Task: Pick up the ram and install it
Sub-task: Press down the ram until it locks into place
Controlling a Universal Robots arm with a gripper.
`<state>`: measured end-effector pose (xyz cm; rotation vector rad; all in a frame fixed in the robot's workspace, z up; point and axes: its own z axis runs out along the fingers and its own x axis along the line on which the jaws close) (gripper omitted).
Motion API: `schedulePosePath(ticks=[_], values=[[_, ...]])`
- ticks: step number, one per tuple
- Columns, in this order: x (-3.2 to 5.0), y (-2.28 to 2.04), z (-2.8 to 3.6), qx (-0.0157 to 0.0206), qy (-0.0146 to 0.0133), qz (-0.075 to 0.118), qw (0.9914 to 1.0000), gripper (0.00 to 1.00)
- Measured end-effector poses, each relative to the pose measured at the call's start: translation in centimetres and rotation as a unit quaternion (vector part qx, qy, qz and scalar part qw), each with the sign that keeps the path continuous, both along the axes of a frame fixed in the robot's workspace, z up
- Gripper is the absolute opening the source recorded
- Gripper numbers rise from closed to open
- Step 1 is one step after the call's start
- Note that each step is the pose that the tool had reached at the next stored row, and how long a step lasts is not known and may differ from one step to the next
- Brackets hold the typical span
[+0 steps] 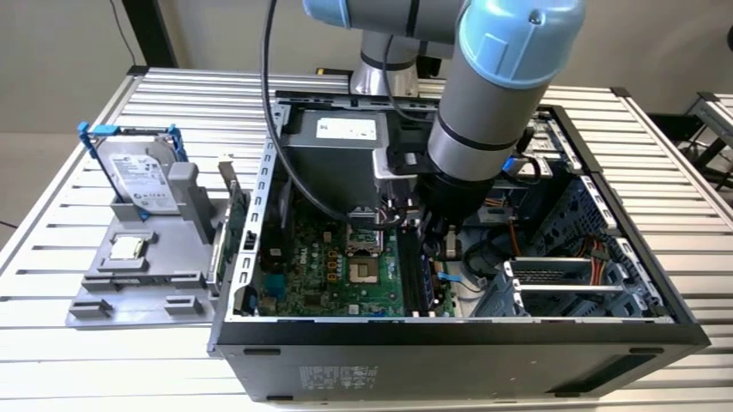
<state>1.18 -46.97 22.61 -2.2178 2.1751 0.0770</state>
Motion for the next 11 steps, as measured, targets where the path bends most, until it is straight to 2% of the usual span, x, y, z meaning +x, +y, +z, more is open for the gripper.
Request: schedulePosePath(ticks=[6, 8, 11], values=[[0.04, -0.01, -0.95, -0.0012, 0.0003, 0.0, 1.0, 0.0], [0.05, 0.03, -0.83, -0.0019, 0.0005, 0.0, 1.0, 0.0], [0.06, 0.06, -0.31, 0.0016, -0.0004, 0.0, 1.0, 0.0]])
